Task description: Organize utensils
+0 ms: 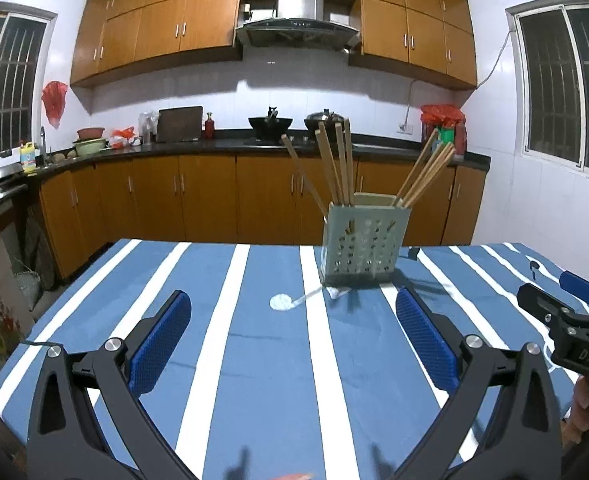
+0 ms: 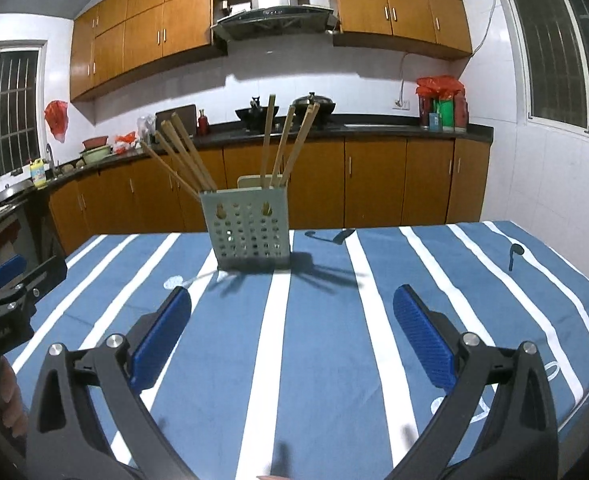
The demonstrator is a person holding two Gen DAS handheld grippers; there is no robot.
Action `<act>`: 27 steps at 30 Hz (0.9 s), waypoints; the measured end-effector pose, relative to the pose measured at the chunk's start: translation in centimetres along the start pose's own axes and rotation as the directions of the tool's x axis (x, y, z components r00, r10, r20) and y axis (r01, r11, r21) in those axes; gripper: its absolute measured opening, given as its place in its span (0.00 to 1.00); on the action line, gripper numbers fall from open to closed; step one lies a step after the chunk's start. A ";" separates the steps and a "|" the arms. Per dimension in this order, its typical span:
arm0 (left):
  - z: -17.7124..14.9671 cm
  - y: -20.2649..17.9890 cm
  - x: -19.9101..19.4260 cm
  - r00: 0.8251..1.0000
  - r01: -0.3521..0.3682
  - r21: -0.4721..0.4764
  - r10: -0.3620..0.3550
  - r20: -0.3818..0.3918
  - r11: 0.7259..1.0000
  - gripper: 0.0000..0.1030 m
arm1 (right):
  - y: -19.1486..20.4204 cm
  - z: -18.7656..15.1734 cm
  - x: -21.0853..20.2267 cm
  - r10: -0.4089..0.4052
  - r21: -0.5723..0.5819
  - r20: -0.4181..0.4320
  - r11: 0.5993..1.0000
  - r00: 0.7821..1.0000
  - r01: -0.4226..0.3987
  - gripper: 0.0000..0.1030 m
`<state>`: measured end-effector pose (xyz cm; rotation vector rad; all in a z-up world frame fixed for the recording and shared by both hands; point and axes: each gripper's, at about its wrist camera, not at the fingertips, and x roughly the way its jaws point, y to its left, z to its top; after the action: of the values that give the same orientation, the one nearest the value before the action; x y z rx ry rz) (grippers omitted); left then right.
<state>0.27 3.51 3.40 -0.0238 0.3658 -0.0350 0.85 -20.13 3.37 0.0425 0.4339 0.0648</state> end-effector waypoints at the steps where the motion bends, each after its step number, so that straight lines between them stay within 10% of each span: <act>1: -0.2 -0.1 0.0 1.000 0.001 0.004 0.000 -0.003 1.000 0.98 | 0.1 -0.2 0.1 -0.001 -0.004 -0.003 1.000 1.000 0.001 0.96; 27: -1.8 -0.8 1.0 0.998 -0.003 0.008 0.003 -0.062 1.000 0.98 | -0.4 -1.4 0.9 -0.006 0.021 -0.044 1.000 0.999 0.007 0.96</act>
<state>0.52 2.60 1.45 -0.0144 0.4282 -0.0343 1.08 -20.42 1.73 0.0606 0.4789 0.0547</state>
